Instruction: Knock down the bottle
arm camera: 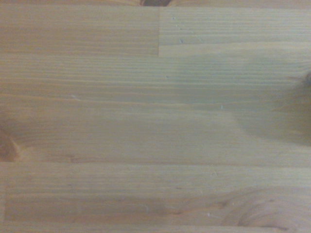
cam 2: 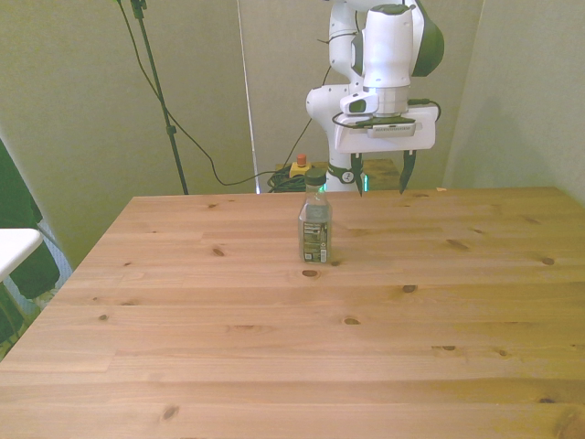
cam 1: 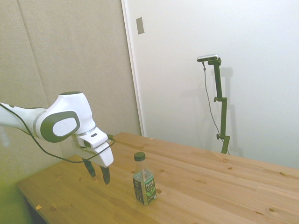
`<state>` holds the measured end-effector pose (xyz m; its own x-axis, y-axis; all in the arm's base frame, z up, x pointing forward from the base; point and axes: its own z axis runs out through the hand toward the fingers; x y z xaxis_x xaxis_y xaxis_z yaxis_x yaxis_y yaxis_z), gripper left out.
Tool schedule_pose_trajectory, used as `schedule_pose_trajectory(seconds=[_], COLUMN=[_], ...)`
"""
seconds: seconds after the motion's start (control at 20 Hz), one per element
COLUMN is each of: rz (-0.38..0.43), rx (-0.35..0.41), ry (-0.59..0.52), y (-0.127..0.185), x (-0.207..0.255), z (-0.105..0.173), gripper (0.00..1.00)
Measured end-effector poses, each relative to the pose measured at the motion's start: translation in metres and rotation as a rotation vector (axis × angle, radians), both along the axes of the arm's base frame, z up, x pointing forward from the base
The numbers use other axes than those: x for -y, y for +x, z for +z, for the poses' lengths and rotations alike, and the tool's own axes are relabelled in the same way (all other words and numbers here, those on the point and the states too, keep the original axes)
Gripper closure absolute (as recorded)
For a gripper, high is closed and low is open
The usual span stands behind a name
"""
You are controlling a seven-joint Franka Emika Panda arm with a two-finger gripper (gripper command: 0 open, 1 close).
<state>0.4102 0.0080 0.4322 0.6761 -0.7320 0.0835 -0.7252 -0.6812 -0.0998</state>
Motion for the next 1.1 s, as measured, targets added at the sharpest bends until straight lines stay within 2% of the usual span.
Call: schedule_pose_trajectory(seconds=[0.1,0.15,0.7,1.1], rz=[0.000,-0.002,-0.098,-0.167], rx=[-0.004,-0.004,0.027,0.086], ry=[-0.002,-0.003,-0.027,-0.068], y=[-0.001,-0.001,-0.003,-0.006], x=[0.001,0.002,0.045,0.084], z=[-0.002,-0.003,0.009,0.046], gripper=[0.00,1.00,1.00,1.00])
